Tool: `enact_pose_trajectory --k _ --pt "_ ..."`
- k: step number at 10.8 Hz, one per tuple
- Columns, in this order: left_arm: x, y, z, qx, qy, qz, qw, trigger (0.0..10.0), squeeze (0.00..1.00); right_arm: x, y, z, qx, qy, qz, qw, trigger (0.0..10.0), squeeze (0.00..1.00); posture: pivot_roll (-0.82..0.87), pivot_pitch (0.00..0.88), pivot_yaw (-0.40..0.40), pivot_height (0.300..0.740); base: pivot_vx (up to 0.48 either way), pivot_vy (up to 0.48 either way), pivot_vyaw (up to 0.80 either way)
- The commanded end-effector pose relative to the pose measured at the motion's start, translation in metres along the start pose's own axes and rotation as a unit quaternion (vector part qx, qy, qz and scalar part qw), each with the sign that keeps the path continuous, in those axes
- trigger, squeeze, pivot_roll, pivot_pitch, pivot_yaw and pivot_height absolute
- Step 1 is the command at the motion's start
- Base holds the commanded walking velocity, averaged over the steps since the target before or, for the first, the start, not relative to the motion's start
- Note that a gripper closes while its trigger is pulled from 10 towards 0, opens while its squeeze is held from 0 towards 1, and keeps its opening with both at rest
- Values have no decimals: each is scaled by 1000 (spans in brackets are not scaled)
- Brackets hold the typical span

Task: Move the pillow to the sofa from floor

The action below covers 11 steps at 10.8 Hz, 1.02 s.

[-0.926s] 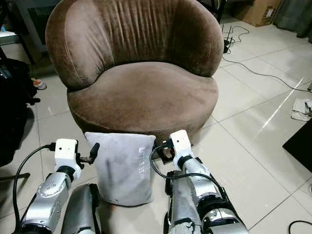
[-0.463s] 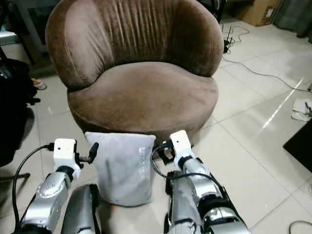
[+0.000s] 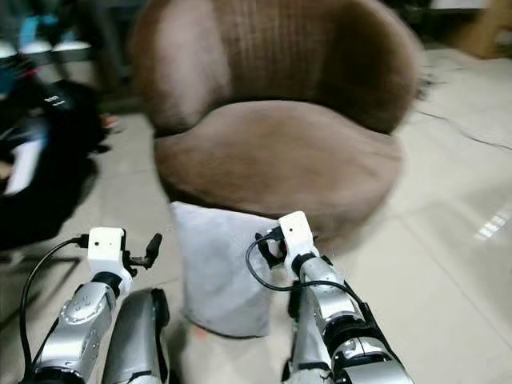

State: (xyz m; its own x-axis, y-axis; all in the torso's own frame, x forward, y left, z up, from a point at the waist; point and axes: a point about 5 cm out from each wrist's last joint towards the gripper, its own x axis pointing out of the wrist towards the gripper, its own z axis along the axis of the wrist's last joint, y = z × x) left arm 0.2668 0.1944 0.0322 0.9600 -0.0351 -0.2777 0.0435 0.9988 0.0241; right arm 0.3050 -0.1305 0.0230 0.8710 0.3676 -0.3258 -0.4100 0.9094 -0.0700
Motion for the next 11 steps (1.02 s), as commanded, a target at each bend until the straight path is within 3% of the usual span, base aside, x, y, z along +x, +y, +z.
enact_pose_trajectory --k 1,3,4,5,6,7,8,9,10,11 --pt "1 -1 2 4 -2 -2 1000 10000 0 -1 -2 0 0 -1 -6 1000 10000 0 -7 0 8 420 0 0 406" --pt "1 0 3 4 -2 -1 1000 10000 0 0 -5 2 -9 -2 -11 1000 10000 0 -7 0 6 412 0 0 0" --pt "1 0 2 5 -2 0 1000 10000 0 0 -9 7 -80 2 11 997 10000 0 -7 0 6 412 0 0 0" --pt "1 0 3 6 -2 -1 1000 10000 0 0 -19 18 -173 -1 37 984 10000 0 -14 0 8 412 0 0 0" --pt "2 -1 3 9 -2 -5 1000 10000 0 0 -34 29 -227 1 38 973 10000 0 -14 0 3 412 0 0 0" --pt "2 0 4 10 -4 -2 1000 10000 0 -2 -38 34 -278 -2 58 959 10000 0 -13 0 1 412 0 0 0" --pt "2 1 4 12 -5 -2 1000 10000 0 -5 -39 38 -347 -9 82 934 10000 0 -16 0 -7 412 0 0 0" --pt "2 1 4 11 -5 1 1000 10000 0 -6 -43 45 -387 -17 94 917 10000 0 -19 0 -15 412 0 0 0" --pt "2 -1 4 9 -8 2 1000 10000 0 -7 -45 48 -389 -20 99 916 10000 0 -20 0 -26 412 0 0 0" --pt "3 -4 5 6 -11 0 1000 10000 0 -8 -44 48 -411 -21 122 903 10000 0 -22 0 -32 412 0 0 0"
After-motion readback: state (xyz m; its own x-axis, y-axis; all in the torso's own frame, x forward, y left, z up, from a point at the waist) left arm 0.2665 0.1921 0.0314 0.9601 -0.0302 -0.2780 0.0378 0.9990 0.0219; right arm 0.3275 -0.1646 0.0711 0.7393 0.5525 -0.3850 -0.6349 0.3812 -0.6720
